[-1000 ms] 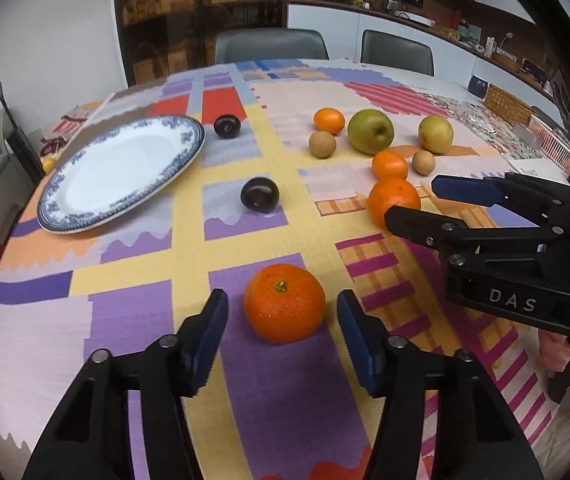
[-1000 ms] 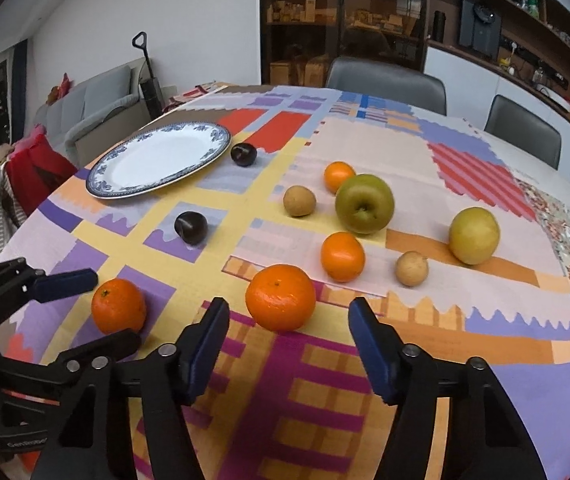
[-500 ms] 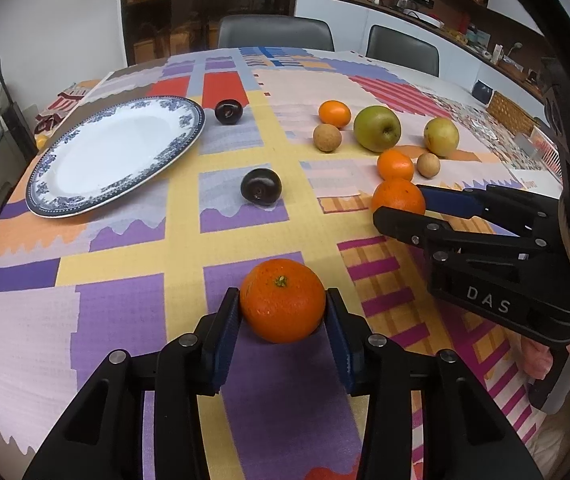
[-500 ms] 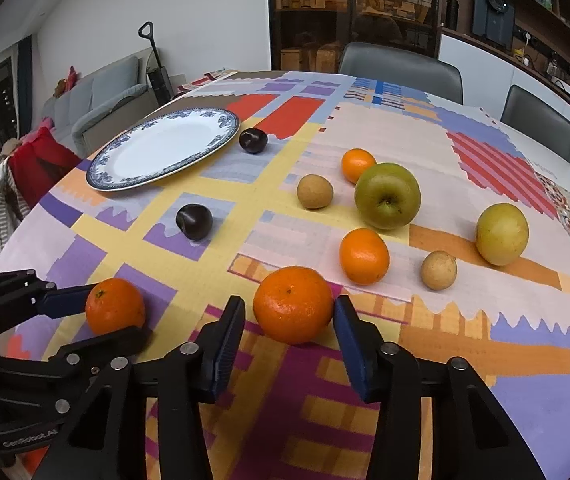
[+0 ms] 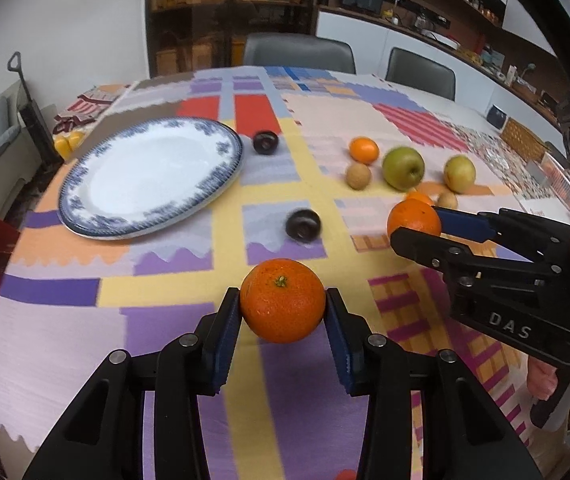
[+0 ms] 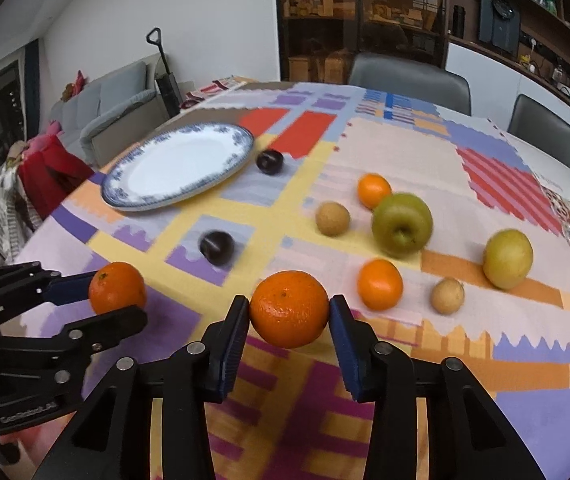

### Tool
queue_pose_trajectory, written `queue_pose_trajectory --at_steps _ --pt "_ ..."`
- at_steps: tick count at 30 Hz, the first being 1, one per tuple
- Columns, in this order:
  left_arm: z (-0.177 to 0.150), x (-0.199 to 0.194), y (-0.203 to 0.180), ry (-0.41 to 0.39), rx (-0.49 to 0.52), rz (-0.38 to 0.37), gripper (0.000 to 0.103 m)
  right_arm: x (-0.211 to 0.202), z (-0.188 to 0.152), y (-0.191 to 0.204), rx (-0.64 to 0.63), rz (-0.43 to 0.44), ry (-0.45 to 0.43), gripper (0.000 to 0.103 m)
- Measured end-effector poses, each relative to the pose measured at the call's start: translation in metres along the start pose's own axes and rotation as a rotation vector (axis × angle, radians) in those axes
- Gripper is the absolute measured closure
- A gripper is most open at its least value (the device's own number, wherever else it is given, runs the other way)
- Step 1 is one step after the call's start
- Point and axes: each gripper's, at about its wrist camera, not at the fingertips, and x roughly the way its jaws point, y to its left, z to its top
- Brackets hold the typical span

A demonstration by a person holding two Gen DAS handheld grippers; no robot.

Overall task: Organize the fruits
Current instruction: 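Carry both oranges onto the blue-rimmed plate and open both tools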

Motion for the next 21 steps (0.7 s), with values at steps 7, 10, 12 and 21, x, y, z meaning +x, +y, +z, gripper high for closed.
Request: queue_pose_trajectory --at_steps 7,10,12,21 --pt "0.018 -0.007 0.029 -0.051 -0.003 0.060 0.062 0.001 0.031 0.024 -0.014 0.055 -0.032 0.061" --pt "0.027 -0.007 0.045 -0.071 0.006 0.096 0.062 0.007 0.045 0.036 -0.029 0.071 -0.041 0.061" --pt "0.033 -0.005 0.056 -0.079 0.011 0.118 0.062 0.013 0.054 0.044 -0.042 0.075 -0.047 0.061" --pt "0.054 0.017 0.105 -0.059 -0.008 0.141 0.062 0.051 0.095 0.076 -0.081 0.116 -0.022 0.061"
